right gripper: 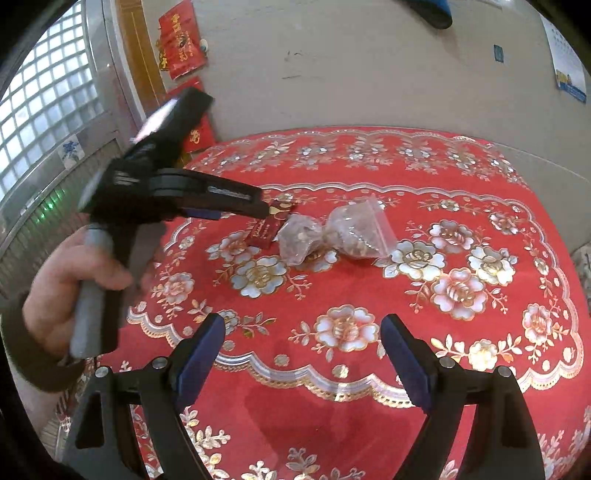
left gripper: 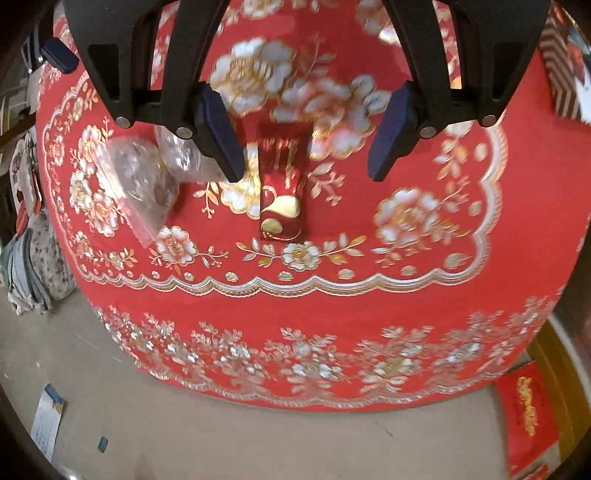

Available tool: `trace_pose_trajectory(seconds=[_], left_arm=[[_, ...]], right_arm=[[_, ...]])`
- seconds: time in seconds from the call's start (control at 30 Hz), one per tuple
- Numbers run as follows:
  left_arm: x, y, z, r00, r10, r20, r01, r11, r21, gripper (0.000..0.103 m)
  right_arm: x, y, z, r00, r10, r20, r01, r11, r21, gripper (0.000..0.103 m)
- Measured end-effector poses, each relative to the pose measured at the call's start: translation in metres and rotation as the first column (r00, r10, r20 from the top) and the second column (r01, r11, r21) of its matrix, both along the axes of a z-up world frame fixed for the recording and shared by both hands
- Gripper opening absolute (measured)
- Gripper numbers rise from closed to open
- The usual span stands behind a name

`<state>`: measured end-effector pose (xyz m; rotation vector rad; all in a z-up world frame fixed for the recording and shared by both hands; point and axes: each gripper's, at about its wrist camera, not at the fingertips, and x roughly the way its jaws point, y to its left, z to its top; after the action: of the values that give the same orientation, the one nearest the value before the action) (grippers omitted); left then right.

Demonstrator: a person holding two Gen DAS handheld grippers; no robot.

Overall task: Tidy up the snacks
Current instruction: 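Move both tools back toward the red wrapped bar and remaining dates bag, then grasp the red Golden Crown bar with left tool while right grasps the clear dates bag, then carry the red bar and dates bag over the white tray with both tools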

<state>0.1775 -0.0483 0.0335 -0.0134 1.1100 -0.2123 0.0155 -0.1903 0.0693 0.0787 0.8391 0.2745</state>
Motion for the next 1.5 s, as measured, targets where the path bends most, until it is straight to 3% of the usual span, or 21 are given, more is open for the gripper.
trace_pose_trajectory(seconds=[0.1, 0.3, 0.37, 0.5, 0.63, 0.87, 0.97, 1.03, 1.07, 1.17, 1.5], left_arm=[[0.007, -0.008, -0.008, 1.000, -0.024, -0.015, 0.024, 1.000, -0.014, 0.069], [0.016, -0.012, -0.013, 1.000, -0.010, -0.013, 0.010, 1.000, 0.028, 0.069], [0.015, -0.009, -0.014, 1.000, 0.006, -0.010, -0.005, 0.997, 0.076, 0.068], [0.008, -0.007, -0.015, 0.999, -0.027, 0.024, 0.024, 0.991, 0.133, 0.056], [0.008, 0.003, -0.014, 1.000, -0.005, 0.024, 0.002, 0.993, 0.120, 0.041], [0.004, 0.008, -0.014, 1.000, 0.005, 0.028, -0.008, 0.993, 0.115, 0.040], [0.003, 0.007, -0.014, 0.999, 0.003, 0.035, -0.007, 0.992, 0.127, 0.040], [0.000, 0.007, -0.014, 0.999, 0.002, 0.035, -0.006, 0.992, 0.126, 0.035], [0.000, 0.007, -0.013, 0.999, -0.001, 0.033, -0.003, 0.992, 0.125, 0.033], [-0.006, 0.013, -0.013, 1.000, 0.004, 0.022, -0.006, 0.995, 0.103, 0.029], [-0.040, 0.037, -0.007, 0.999, 0.043, 0.010, -0.043, 0.998, 0.048, 0.028]], right_arm=[[0.009, -0.004, -0.001, 1.000, -0.008, -0.001, 0.008, 1.000, 0.003, 0.087], [0.046, -0.016, -0.005, 0.998, -0.050, -0.044, 0.051, 0.998, 0.028, 0.088], [0.059, -0.019, -0.005, 0.997, -0.057, -0.052, 0.060, 0.997, 0.054, 0.089], [0.088, -0.013, -0.008, 0.997, -0.029, -0.066, 0.032, 0.999, 0.042, 0.093], [0.118, -0.004, -0.020, 0.993, -0.036, -0.112, 0.034, 0.999, -0.020, 0.093], [0.139, 0.016, -0.052, 0.984, 0.016, -0.180, -0.029, 0.997, -0.072, 0.093], [0.128, 0.013, -0.054, 0.990, -0.013, -0.137, 0.004, 0.998, -0.064, 0.081], [0.121, 0.012, -0.052, 0.990, 0.003, -0.139, -0.010, 0.999, -0.047, 0.058], [0.116, 0.013, -0.051, 0.990, 0.014, -0.138, -0.022, 0.998, -0.056, 0.055], [0.103, 0.016, -0.047, 0.994, 0.014, -0.113, -0.024, 0.996, -0.089, 0.050], [0.051, 0.015, -0.030, 0.999, 0.013, -0.038, -0.013, 1.000, -0.002, 0.046]])
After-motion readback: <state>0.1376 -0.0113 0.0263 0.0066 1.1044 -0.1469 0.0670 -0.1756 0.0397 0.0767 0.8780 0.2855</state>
